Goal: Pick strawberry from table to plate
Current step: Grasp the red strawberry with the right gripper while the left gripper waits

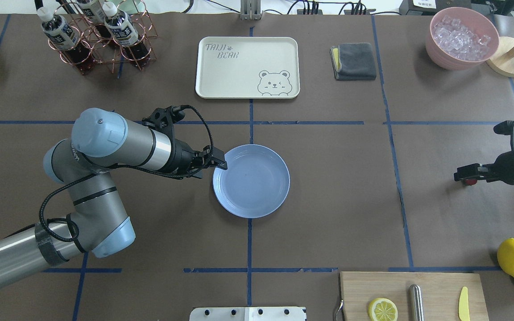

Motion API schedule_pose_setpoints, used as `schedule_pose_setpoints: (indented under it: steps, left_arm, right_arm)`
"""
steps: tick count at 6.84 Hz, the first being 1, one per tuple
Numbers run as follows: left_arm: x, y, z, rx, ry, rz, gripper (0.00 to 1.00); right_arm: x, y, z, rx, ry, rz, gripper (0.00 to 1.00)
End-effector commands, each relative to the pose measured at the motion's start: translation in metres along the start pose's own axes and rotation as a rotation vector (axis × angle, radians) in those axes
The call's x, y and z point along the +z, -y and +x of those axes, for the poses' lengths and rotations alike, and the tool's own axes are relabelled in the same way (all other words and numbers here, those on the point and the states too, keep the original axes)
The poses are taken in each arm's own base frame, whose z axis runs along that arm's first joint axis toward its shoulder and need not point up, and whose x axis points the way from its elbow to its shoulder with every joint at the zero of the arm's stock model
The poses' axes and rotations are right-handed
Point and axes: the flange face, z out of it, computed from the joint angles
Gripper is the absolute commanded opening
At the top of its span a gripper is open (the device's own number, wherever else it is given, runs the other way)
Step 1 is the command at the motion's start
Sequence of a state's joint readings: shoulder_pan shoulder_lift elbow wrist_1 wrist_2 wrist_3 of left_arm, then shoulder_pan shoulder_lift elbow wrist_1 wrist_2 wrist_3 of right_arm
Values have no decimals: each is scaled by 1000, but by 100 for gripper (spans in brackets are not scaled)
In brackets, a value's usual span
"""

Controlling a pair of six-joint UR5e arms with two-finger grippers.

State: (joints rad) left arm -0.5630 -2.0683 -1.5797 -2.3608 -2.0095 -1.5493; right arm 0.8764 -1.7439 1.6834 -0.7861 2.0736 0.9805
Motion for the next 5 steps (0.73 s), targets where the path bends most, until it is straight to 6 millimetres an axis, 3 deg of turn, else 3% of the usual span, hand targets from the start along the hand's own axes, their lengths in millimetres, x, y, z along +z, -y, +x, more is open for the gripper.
schedule_pose_setpoints:
  steps: [1,3,4,5]
  left_arm:
    - [-1,1,0,0,-1,2,81]
    - [-3,1,1,1,-4,3,81]
    - [-4,2,2,1,-6,5,81]
    - [-5,2,-1,0,-3,6,82]
  right_arm:
    - [8,0,0,3,-16,8,91]
    - [13,-1,3,2,-30,8,86]
    - [16,-3,5,4,-36,2,78]
    - [16,-3,5,4,-35,0,47]
